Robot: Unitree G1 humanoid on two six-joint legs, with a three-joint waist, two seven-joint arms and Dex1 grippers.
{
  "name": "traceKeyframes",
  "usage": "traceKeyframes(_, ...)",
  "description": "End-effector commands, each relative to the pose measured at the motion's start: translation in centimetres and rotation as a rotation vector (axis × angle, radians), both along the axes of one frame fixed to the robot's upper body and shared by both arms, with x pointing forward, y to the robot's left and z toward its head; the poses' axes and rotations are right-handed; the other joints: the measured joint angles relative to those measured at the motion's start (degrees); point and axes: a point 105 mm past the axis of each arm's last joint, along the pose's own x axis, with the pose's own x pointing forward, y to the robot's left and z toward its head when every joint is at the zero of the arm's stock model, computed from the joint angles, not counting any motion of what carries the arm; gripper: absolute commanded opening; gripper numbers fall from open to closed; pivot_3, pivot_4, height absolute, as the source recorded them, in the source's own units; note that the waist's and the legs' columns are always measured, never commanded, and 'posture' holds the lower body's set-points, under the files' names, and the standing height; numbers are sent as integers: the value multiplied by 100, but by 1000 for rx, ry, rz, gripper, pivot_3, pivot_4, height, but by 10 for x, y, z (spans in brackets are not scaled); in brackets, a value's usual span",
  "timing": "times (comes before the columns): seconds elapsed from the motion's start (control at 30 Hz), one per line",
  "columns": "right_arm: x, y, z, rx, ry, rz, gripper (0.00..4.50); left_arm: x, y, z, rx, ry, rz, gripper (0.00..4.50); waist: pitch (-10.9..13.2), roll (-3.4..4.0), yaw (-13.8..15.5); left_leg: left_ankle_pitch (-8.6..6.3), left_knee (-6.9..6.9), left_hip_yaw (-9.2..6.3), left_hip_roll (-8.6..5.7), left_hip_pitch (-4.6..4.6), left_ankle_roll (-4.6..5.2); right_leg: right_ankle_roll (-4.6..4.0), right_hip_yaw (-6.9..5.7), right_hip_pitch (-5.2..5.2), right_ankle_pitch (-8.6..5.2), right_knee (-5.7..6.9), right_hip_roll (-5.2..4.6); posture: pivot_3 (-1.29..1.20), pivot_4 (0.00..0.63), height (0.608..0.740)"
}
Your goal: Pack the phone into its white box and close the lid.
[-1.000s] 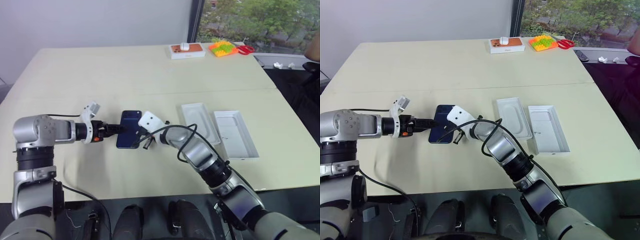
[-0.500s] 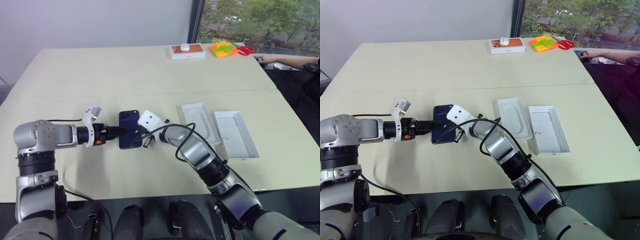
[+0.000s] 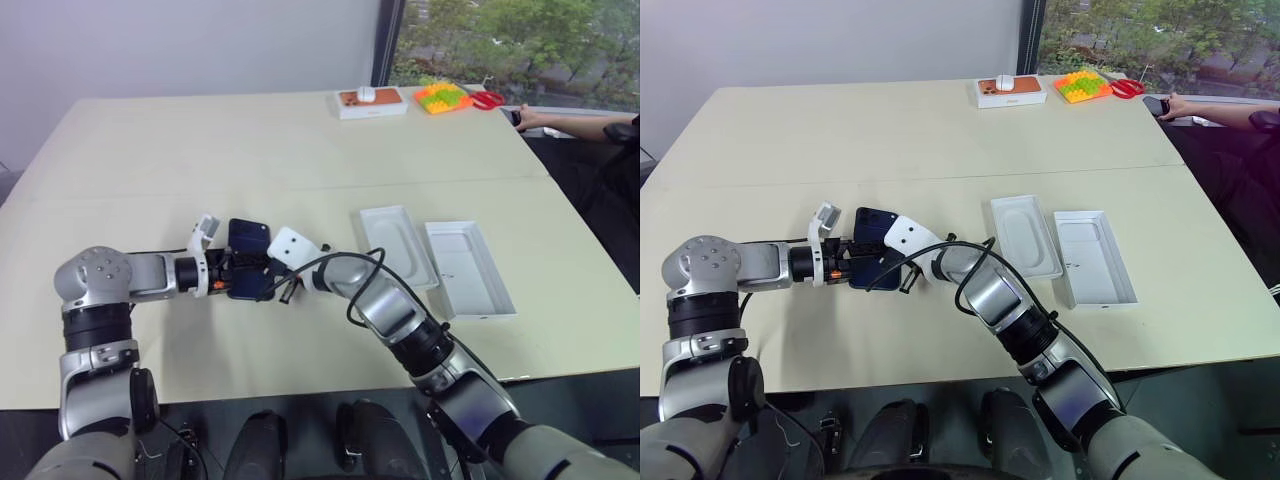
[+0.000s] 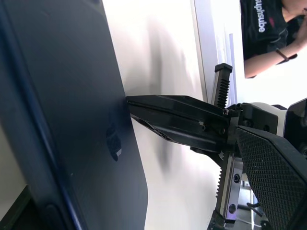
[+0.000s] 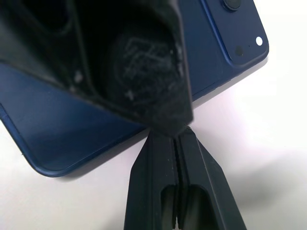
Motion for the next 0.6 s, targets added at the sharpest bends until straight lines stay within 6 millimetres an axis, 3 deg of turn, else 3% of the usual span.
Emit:
traceKeyframes(0.03,-8,8,6,23,-7,44,62,2,5,3,27,-6,23,4500,0,0,0,0,0,0,0,0,0,0,0,0,0,0,0,0,150,740)
traceKeyframes(0.17,-8,5,7,24,-6,37,62,7,23,0,64,14,105,4500,0,0,-6,0,-1,0,-1,0,0,0,0,-1,0,0,2,0,150,740)
traceKeyframes(0.37,-8,1,6,25,-3,29,62,8,33,0,74,28,134,4500,0,0,-12,0,-1,0,-2,1,0,0,1,-2,0,1,6,0,150,740)
traceKeyframes(0.47,-9,1,6,24,-2,27,0,8,33,-1,77,31,130,3627,0,0,-14,0,-1,1,-2,1,-1,0,1,-3,0,0,5,0,150,740)
traceKeyframes(0.6,-9,0,6,25,-2,21,0,7,33,0,74,24,130,1667,0,-1,-4,1,-2,1,0,-4,-2,0,1,-7,0,1,4,0,150,740)
